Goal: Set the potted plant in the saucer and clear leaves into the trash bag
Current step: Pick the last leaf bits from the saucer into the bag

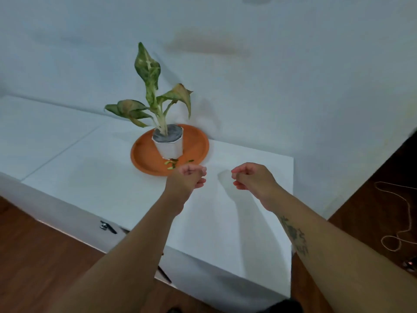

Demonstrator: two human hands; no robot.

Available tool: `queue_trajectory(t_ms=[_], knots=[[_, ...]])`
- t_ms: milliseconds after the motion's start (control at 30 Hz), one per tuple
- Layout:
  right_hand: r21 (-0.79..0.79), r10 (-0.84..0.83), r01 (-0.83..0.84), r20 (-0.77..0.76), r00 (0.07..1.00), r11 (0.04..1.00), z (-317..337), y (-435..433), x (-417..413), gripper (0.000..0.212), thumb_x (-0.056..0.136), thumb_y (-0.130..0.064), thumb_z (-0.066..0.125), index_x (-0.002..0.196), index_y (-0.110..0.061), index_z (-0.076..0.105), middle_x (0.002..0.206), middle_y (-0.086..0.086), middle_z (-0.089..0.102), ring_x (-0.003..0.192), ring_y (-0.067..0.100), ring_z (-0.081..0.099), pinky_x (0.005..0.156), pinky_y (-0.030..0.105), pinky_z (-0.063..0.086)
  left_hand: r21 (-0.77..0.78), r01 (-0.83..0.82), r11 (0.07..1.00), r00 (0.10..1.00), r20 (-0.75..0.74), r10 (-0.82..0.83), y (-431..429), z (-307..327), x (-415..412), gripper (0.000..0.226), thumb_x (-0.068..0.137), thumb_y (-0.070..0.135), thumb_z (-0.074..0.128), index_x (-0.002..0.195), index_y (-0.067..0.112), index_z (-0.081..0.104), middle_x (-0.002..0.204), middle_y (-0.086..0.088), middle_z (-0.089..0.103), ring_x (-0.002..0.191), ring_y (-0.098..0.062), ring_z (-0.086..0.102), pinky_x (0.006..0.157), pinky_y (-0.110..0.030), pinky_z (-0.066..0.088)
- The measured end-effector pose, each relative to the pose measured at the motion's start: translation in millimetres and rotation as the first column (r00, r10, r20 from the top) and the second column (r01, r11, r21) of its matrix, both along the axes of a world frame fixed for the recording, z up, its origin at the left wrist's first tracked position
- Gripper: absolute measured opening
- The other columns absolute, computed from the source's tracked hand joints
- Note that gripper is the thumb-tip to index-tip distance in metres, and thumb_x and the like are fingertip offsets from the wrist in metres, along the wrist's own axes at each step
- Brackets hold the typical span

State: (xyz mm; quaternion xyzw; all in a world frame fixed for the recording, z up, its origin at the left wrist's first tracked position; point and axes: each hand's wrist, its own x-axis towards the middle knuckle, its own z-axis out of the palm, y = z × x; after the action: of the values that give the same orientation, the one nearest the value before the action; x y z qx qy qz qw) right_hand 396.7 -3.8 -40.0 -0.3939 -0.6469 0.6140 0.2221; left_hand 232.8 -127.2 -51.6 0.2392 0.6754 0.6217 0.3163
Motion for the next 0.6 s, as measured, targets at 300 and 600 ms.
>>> queue_trajectory(t_ms=[300,600], knots=[[0.500,0.062,-0.159,0.205,0.977,0.851,-14,-19,-142,0.015,0.084,-0.019,0.062,0.096,-0.017,0.071,0.094,-0.004,0.068,0.085,0.013,0.061,0.077,0.024,0.047,-0.137,-0.084,0.987,0.993,-0.098,0.071,-12,-9,-144,0.006,0.082,0.022,0.071,0.084,0.017,0.073,0.071,0.002,0.075,0.067,-0.011,0.069,0.067,-0.023,0.059],[0.587,0.174,-0.638,0.653,0.737,0.499,-41,-31,-208,0.054,0.087,-0.059,0.042,0.131,-0.030,0.054,0.138,-0.006,0.050,0.129,0.017,0.043,0.105,0.037,0.040,-0.148,-0.009,0.989,0.961,-0.275,-0.032,2,-15,-209,0.009,0.076,0.028,0.066,0.078,0.021,0.072,0.073,0.004,0.075,0.073,-0.014,0.071,0.077,-0.031,0.057]])
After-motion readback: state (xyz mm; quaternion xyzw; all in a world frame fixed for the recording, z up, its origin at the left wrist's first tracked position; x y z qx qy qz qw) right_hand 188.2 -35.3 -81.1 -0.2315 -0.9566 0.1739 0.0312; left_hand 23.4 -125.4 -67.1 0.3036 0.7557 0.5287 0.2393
